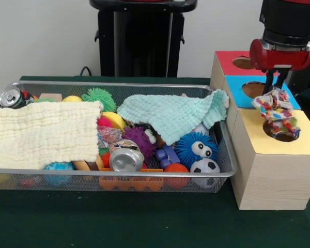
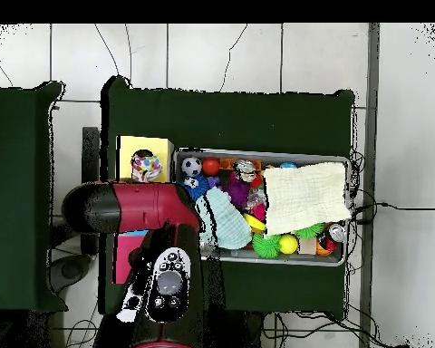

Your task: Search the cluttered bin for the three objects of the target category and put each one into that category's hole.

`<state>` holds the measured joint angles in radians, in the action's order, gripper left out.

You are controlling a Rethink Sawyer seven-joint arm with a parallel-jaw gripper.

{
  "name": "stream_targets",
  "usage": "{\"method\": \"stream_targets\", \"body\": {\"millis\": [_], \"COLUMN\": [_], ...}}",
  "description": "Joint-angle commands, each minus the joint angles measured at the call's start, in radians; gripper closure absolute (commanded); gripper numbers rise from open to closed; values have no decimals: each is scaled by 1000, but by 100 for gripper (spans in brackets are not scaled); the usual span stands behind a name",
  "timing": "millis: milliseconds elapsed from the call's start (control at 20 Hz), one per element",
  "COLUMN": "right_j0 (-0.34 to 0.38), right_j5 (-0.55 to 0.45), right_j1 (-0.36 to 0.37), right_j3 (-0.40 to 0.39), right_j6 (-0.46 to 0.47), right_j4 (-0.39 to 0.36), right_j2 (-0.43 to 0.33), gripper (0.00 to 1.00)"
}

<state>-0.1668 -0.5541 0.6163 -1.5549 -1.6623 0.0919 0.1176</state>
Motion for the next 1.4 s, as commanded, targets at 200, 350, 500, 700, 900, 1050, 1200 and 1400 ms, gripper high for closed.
{"method": "stream_targets", "body": {"millis": [200, 350, 500, 700, 900, 1050, 1200, 1400], "right_j0": [23, 16, 14, 12, 14, 13, 10, 8], "right_j5": [-147, -138, -132, -130, -132, -126, -112, -98], "right_j1": [7, -1, -6, -11, -17, -22, -18, -15], "right_j3": [36, 40, 45, 50, 60, 64, 51, 43], "right_j6": [-207, -213, -215, -218, -215, -217, -220, -219], "right_j4": [38, 32, 31, 30, 29, 28, 25, 21], "right_j2": [-13, -8, -8, -7, -8, -7, -4, 0], "gripper": [100, 100, 100, 100, 100, 100, 100, 100]}}
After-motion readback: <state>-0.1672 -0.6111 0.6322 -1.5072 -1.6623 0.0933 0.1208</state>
